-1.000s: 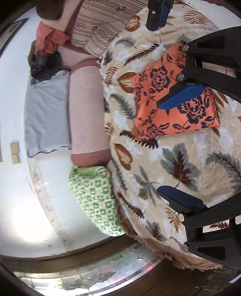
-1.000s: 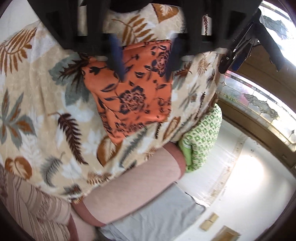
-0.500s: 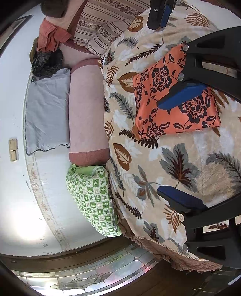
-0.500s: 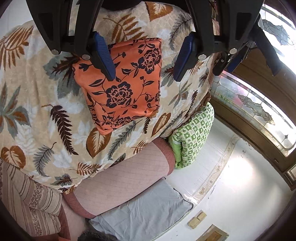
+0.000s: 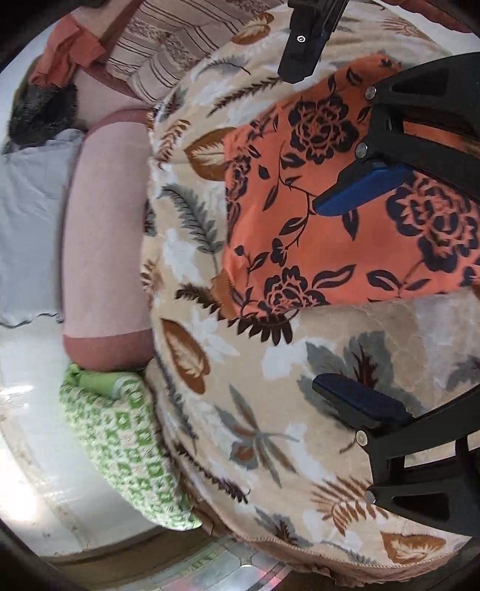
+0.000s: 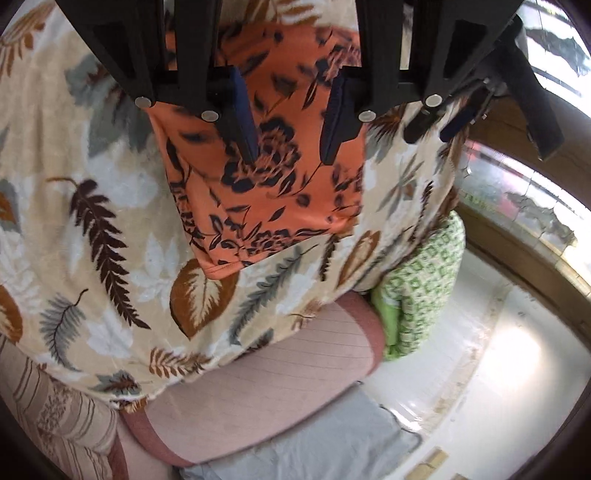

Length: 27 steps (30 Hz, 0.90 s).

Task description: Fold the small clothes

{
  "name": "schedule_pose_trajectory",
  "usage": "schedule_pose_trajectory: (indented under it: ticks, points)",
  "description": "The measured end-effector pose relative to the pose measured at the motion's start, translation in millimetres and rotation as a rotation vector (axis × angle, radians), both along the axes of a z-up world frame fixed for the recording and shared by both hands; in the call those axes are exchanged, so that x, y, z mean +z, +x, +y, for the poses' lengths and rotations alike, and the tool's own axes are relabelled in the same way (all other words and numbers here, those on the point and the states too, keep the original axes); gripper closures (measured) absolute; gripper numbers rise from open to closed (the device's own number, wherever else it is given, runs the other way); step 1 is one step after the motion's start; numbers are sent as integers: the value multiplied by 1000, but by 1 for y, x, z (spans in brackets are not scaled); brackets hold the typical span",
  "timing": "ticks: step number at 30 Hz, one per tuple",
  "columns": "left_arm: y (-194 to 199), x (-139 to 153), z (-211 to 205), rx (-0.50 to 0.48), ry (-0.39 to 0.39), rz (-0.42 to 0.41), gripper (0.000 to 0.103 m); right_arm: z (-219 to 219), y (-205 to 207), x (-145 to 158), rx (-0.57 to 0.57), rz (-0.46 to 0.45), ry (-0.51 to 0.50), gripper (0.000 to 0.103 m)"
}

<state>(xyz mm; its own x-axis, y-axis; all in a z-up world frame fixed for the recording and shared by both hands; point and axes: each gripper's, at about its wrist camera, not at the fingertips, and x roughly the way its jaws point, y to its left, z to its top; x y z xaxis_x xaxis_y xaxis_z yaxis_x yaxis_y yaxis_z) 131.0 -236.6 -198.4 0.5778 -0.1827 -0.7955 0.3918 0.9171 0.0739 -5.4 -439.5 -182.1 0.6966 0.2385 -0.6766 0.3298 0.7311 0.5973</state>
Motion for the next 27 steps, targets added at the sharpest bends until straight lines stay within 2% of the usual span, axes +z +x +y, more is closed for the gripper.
schedule_pose_trajectory:
  ticks: [5,8,10,14,18,21,23,26,27]
  points:
    - [24,-49,-17,7,74,83,16,-7,35,-36,-9,73,37,66]
    - [28,-68,-8,16,28,110,11,-8,47,-66,-24,123,39,69]
    - [28,-68,-2,22,2,120,10,-10,49,-77,-34,111,19,73]
    - [16,-47,7,35,16,106,10,0,44,-64,-8,105,-37,70]
    - [-3,-24,22,45,20,54,10,3,12,-37,-4,37,20,70]
    - [-23,-5,37,63,5,15,10,15,-12,-25,16,25,-8,70]
    - [-33,4,43,72,5,-11,10,22,-21,-33,21,74,-23,70]
    - [-48,21,50,67,1,-45,10,31,-24,-66,48,219,-8,69]
    - [-53,27,52,65,0,-61,10,32,-28,-62,33,197,-11,69]
